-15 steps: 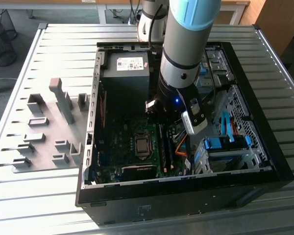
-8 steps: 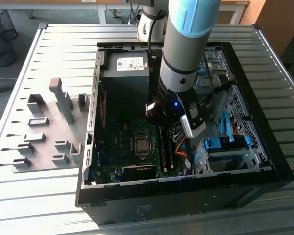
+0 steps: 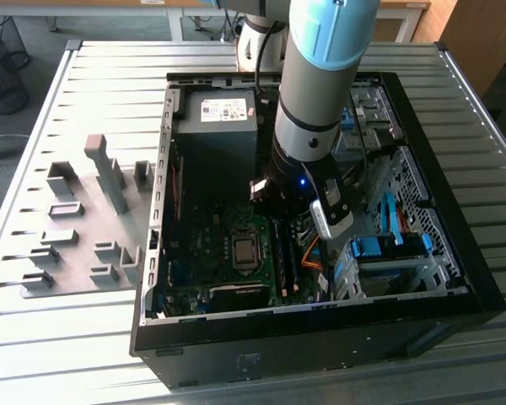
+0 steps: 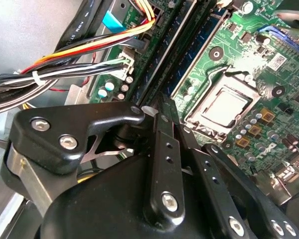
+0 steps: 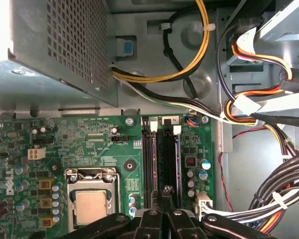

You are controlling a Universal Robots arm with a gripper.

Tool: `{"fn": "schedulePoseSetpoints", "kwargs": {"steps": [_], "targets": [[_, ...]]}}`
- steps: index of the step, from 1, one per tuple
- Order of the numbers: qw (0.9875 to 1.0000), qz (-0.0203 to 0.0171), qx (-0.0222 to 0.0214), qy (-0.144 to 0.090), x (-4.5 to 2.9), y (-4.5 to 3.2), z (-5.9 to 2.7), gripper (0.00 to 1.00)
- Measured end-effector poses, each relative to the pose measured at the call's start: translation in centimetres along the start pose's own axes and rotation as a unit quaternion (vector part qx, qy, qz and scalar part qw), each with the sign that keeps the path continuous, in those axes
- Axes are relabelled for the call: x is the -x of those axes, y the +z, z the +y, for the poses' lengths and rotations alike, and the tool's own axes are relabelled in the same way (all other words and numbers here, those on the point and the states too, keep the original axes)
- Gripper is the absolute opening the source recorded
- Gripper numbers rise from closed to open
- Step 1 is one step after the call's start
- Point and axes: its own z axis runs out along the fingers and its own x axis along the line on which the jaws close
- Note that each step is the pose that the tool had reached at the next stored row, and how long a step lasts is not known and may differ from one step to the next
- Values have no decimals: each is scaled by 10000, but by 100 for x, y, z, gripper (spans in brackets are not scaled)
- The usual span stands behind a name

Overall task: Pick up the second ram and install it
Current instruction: 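Press down the second ram until it locks into place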

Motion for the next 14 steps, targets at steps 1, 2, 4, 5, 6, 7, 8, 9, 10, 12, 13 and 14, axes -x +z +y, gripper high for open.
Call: {"fn": "schedulePoseSetpoints", "kwargs": {"steps": [1,2,4,5,6,7,8,9,10,12,13,14], "targets": [[10000,0,3,0,0,7,0,10],[10000,1,1,0,0,16,-1,10],[10000,3,-4,0,1,31,-2,10],[10000,3,-1,0,1,31,-2,10],[10000,2,10,-1,1,19,1,10],[10000,-2,30,-1,1,0,4,10],[10000,-2,38,-1,0,-36,7,10],[10000,0,29,-1,-2,-86,5,10],[10000,2,24,-1,-4,-132,5,10],[10000,2,28,-2,-6,-170,6,10],[10000,2,29,-1,-6,-171,6,10],[10000,2,32,-1,-7,-171,6,10]]}}
